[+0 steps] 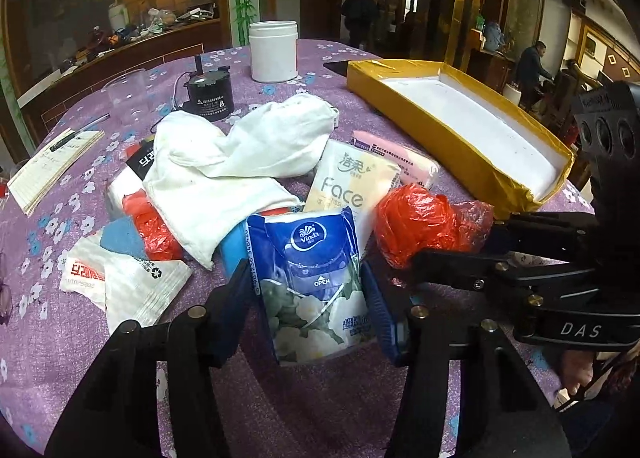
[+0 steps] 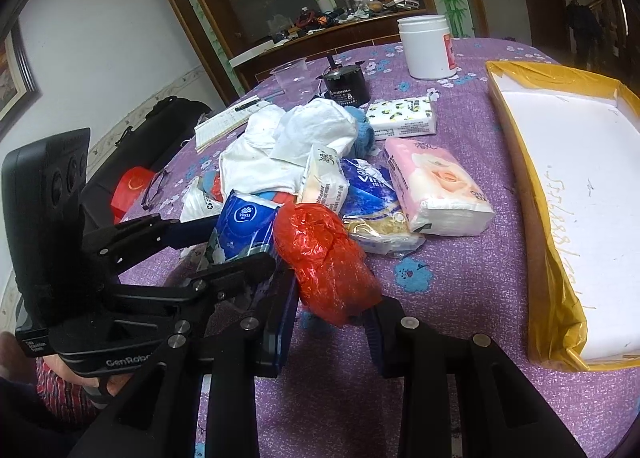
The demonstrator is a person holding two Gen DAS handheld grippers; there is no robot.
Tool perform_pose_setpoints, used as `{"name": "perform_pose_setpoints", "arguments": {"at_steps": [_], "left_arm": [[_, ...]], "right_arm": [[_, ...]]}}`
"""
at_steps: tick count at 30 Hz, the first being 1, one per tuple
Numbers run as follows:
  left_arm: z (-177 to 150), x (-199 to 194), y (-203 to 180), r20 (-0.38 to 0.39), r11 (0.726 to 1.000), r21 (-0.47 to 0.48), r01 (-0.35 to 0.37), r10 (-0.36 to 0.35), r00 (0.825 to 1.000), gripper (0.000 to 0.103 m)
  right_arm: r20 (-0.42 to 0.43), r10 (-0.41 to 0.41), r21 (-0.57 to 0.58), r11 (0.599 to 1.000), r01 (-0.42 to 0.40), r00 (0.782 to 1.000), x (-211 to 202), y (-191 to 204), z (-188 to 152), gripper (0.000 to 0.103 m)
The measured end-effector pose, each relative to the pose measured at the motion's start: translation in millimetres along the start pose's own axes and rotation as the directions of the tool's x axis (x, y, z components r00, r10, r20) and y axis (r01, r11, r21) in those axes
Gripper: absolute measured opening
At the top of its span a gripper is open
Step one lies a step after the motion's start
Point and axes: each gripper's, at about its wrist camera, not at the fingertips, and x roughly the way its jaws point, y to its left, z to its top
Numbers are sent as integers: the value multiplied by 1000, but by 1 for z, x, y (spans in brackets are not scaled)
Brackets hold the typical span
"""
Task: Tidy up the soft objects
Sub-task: 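Grasp the blue-and-white tissue pack with the left gripper while the right holds the red bag, then carry both items into the yellow tray box and open both grippers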
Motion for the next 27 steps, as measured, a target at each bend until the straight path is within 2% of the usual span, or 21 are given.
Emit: {"name": "perform_pose_setpoints", "arguments": {"at_steps": [7,14,21,27], "left_arm": [[7,-10,2,30,999,-30,39,-38,999,52],[27,-24,0,59,995,-48,92,-89,994,52],[59,-26,-17,85,992,-36,124,-121,989,52],[105,-21,-43,107,985,-3,173,-172,979,52]], "right_arm": [[35,29,8,1000,-29,999,-7,-3,0,32],[89,82,67,994,-88,993,-25,-14,7,32],[187,29,87,995,-46,982,-66,-30,36,32],[253,-23,145,989,-15,967,-89,-55,72,32]]}}
